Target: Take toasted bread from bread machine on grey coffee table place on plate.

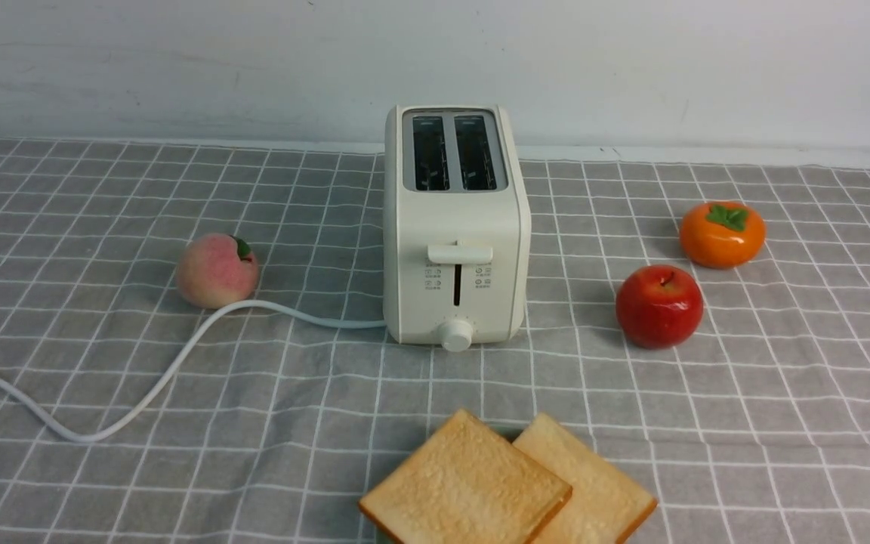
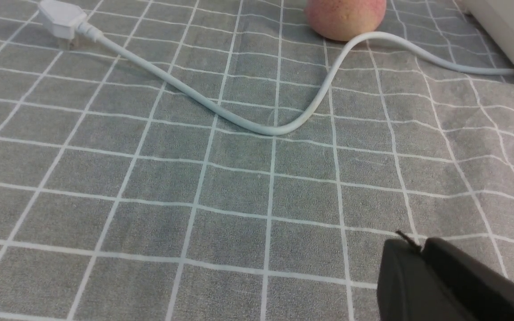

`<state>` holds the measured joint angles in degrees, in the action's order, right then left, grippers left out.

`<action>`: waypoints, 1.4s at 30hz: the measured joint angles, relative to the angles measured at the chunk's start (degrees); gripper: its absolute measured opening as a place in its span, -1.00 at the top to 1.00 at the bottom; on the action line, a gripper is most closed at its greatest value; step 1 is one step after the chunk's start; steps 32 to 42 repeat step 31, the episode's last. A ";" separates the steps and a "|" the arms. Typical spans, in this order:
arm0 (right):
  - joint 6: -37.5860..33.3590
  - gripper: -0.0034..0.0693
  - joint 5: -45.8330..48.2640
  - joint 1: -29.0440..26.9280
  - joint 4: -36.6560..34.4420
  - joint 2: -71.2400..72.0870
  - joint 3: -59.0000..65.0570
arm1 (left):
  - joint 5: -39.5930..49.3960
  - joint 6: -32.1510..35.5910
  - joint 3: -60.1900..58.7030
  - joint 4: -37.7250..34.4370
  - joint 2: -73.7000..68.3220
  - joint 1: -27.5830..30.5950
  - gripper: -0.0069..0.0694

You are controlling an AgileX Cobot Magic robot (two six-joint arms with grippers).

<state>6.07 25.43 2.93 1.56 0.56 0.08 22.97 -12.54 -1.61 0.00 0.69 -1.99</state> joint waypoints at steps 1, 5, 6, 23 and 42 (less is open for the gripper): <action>0.00 0.71 -1.04 0.00 -0.26 0.00 0.17 | 0.00 0.00 0.00 0.00 0.00 0.00 0.69; 0.00 0.70 -2.20 0.00 -0.96 0.04 0.52 | -0.08 0.00 0.00 0.00 0.00 0.00 0.67; 0.00 0.70 -2.20 -0.02 -1.08 0.04 0.52 | -0.13 0.00 0.00 0.00 0.00 0.00 0.67; 0.00 0.66 -2.65 -0.30 -1.56 0.04 0.58 | -0.23 0.00 0.00 0.00 0.00 0.00 0.63; 0.00 0.63 -2.65 -0.30 -1.56 0.04 0.58 | -0.23 0.00 0.00 0.00 0.00 0.00 0.61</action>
